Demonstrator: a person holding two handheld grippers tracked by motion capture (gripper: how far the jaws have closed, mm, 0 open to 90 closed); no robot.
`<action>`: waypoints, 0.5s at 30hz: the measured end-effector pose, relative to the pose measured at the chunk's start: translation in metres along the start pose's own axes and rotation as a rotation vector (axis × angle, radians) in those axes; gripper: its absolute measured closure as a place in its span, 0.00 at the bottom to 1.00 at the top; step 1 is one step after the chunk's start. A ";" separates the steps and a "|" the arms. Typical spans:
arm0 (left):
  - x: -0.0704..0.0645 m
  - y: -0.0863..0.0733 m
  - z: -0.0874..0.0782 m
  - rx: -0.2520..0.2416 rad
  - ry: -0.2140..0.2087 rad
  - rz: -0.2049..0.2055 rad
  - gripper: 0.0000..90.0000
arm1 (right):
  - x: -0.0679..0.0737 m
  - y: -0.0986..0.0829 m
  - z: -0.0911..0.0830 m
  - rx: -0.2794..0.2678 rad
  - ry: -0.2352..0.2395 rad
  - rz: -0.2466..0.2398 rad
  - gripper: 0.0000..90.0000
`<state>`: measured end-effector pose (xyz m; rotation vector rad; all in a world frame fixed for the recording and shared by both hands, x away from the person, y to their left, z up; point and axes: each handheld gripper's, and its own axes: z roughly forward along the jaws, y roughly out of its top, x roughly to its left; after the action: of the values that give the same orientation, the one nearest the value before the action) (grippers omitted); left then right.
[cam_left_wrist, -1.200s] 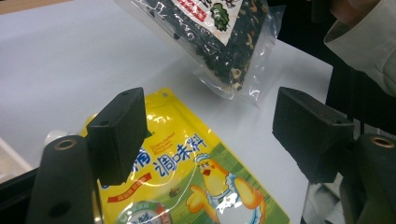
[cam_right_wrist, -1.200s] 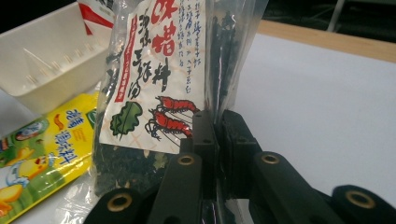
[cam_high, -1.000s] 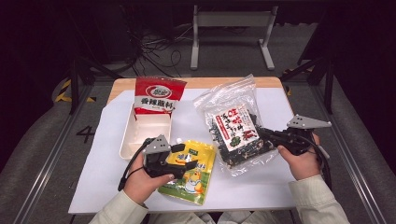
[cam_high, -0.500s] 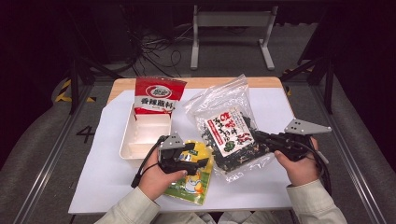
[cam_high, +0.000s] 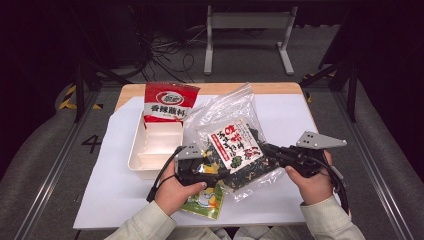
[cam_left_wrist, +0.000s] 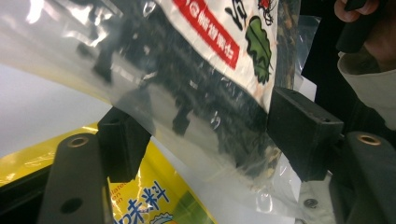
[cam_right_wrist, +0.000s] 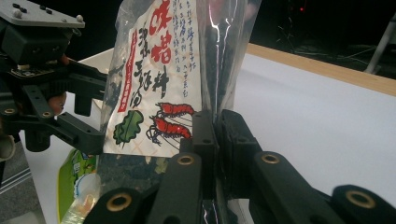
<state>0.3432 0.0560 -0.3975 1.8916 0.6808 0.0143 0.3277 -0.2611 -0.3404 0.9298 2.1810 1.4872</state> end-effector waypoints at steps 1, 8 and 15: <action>0.000 0.000 -0.001 -0.003 0.003 0.004 0.39 | 0.001 0.000 0.000 -0.005 0.000 0.000 0.93; 0.004 0.005 -0.015 -0.054 0.016 -0.010 0.61 | 0.003 -0.003 0.006 0.009 0.008 -0.004 0.92; 0.006 0.008 -0.026 -0.085 -0.003 -0.027 0.74 | 0.003 -0.004 0.009 0.029 0.021 -0.005 0.92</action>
<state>0.3435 0.0781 -0.3811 1.8002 0.6932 0.0227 0.3298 -0.2541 -0.3475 0.9214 2.2237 1.4734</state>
